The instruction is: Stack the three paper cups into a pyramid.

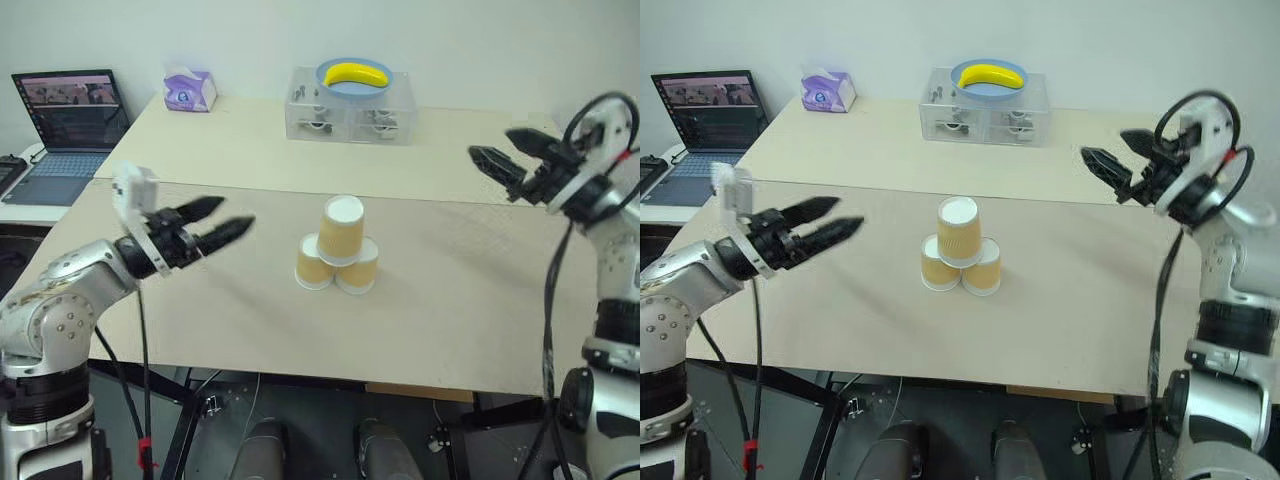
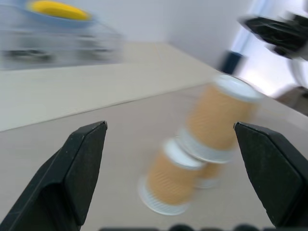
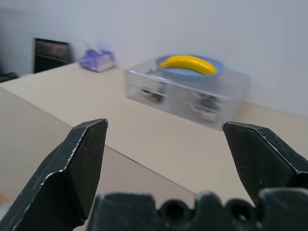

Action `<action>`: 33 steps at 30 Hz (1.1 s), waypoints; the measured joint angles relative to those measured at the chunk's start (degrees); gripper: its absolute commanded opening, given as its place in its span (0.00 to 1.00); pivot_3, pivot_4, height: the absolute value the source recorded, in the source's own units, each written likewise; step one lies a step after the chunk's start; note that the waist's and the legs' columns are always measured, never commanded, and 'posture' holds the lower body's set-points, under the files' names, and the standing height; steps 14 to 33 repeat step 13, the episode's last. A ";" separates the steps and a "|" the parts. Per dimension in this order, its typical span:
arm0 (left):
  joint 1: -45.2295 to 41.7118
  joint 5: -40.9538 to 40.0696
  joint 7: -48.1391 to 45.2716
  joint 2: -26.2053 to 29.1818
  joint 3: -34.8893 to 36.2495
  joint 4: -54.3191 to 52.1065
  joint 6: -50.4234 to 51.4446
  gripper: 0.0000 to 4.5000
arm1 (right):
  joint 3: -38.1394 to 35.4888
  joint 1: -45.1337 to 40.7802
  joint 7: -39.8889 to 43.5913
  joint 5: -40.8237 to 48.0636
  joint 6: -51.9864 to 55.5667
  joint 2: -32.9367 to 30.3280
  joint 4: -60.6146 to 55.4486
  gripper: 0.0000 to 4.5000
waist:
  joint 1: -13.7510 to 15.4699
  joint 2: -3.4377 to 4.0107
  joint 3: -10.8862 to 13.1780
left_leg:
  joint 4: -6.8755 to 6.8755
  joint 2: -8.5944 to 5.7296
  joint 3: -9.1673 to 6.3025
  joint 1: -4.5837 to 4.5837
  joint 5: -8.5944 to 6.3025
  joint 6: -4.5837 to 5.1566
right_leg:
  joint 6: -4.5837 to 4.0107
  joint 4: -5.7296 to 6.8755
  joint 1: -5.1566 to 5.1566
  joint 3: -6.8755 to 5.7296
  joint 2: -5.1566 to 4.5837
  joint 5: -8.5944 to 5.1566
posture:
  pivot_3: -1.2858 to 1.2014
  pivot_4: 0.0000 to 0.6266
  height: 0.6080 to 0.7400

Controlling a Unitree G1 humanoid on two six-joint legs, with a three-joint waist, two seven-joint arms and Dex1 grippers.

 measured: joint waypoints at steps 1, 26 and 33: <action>1.50 1.23 2.30 -0.91 0.45 0.23 -0.03 1.00 | -0.83 1.90 -2.78 -0.85 -0.01 0.76 -0.66 0.99 | -0.13 0.00 0.00 | -0.01 -0.01 0.01 -0.02 0.00 0.00 | 0.00 -0.01 -0.02 0.02 -0.01 0.00 | 0.52 0.24 0.65; 7.48 16.00 17.21 -11.76 0.28 4.12 -11.80 1.00 | 0.41 18.80 -27.30 -12.45 -6.41 14.88 -5.57 0.99 | 0.04 -0.03 -0.07 | 0.04 0.00 0.02 0.04 0.00 -0.01 | 0.01 0.06 0.03 0.02 0.02 0.01 | 0.52 0.24 0.65; 7.48 16.00 17.21 -11.76 0.28 4.12 -11.80 1.00 | 0.41 18.80 -27.30 -12.45 -6.41 14.88 -5.57 0.99 | 0.04 -0.03 -0.07 | 0.04 0.00 0.02 0.04 0.00 -0.01 | 0.01 0.06 0.03 0.02 0.02 0.01 | 0.52 0.24 0.65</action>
